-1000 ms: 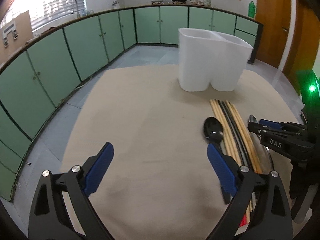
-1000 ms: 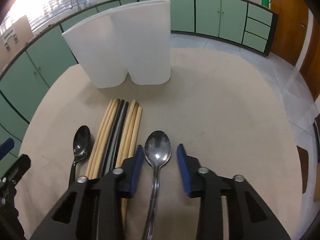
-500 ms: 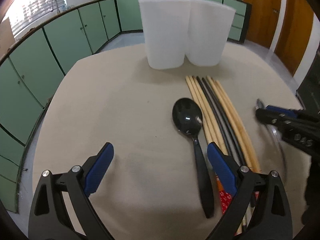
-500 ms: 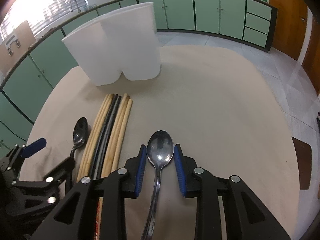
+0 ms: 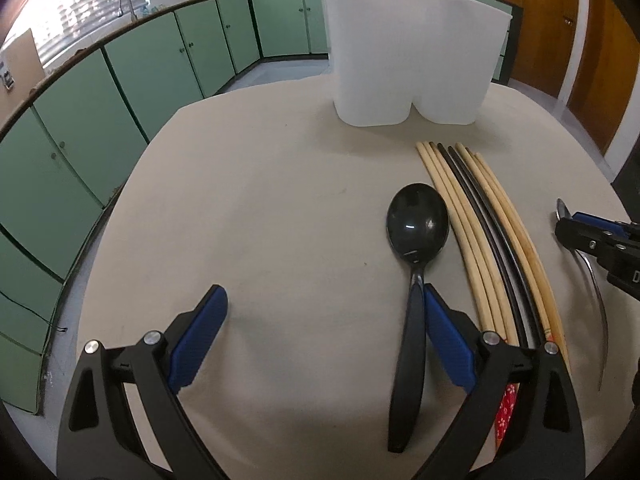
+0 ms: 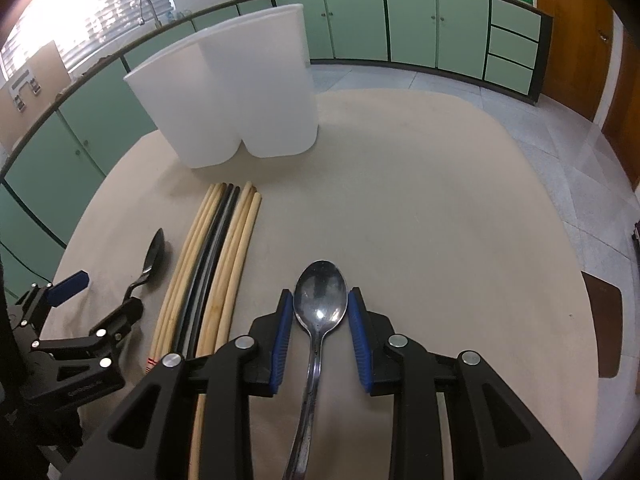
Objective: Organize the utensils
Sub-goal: 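Grasp the black spoon with the left gripper while the right gripper holds the silver spoon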
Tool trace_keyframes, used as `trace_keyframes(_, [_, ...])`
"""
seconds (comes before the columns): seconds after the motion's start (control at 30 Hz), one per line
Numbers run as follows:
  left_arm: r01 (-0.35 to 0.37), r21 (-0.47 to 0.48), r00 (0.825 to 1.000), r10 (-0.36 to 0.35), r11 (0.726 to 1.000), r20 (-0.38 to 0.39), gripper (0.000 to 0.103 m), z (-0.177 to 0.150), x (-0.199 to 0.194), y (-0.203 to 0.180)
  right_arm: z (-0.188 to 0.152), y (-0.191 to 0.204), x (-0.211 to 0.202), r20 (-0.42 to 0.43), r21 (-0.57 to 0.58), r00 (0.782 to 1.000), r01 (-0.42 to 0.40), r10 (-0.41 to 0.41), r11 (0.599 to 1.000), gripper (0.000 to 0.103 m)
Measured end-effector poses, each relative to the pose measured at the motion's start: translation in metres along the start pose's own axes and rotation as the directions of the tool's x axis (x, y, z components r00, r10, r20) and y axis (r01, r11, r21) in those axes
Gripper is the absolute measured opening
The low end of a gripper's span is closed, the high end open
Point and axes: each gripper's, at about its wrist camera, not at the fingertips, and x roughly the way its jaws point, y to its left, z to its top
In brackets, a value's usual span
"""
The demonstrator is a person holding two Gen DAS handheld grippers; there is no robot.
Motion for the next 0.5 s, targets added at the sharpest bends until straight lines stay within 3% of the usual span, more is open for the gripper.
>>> trace_keyframes(0.2, [0.042, 0.027, 0.999, -0.042, 0.999, 0.004, 0.092, 0.016, 0.002, -0.010, 0.001, -0.002, 0.002, -0.002, 0.002, 1.000, -0.003, 0.003, 1.000, 0.028])
trace_keyframes(0.5, [0.033, 0.057, 0.999, -0.033, 0.998, 0.001, 0.092, 0.041, 0.024, -0.024, 0.006, -0.003, 0.007, -0.007, -0.005, 1.000, 0.007, -0.007, 1.000, 0.028])
